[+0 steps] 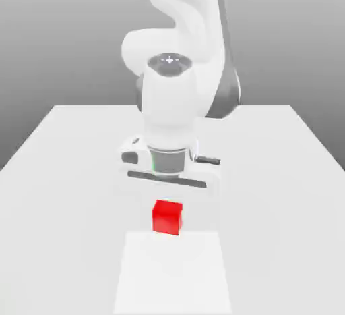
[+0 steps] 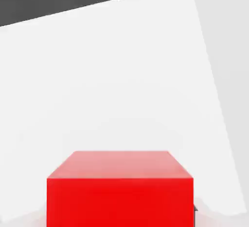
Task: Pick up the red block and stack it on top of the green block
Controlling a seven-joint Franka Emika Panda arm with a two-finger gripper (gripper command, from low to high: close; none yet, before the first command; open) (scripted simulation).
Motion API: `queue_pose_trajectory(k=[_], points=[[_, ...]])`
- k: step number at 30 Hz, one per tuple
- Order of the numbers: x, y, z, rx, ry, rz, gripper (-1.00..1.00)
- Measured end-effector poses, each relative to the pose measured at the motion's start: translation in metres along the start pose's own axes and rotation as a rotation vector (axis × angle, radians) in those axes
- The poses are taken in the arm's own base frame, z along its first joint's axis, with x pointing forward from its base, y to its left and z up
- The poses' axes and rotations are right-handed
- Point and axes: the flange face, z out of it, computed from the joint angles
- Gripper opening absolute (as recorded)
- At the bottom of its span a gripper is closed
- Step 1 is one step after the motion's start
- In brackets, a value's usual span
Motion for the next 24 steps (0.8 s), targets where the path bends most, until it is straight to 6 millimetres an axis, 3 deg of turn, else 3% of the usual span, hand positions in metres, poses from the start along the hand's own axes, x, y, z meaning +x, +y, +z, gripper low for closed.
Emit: queue_pose_trajectory(k=[9,13,17,19,21,22,24], points=[[0.143,-0.019,-0.011,-0.007,0.002,0.416,-1.0],[0.211,-0.008,-0.014,-0.006,-0.007,0.608,-1.0],[0.279,0.015,-0.015,-0.001,-0.021,0.8,-1.0],[0.297,0.022,0.001,0.001,-0.025,0.849,-1.0],[0.301,0.024,0.032,0.001,-0.025,0.862,-1.0],[0.301,0.024,0.043,0.001,-0.025,0.864,1.0],[0.301,0.024,0.043,0.001,-0.025,0.864,1.0]])
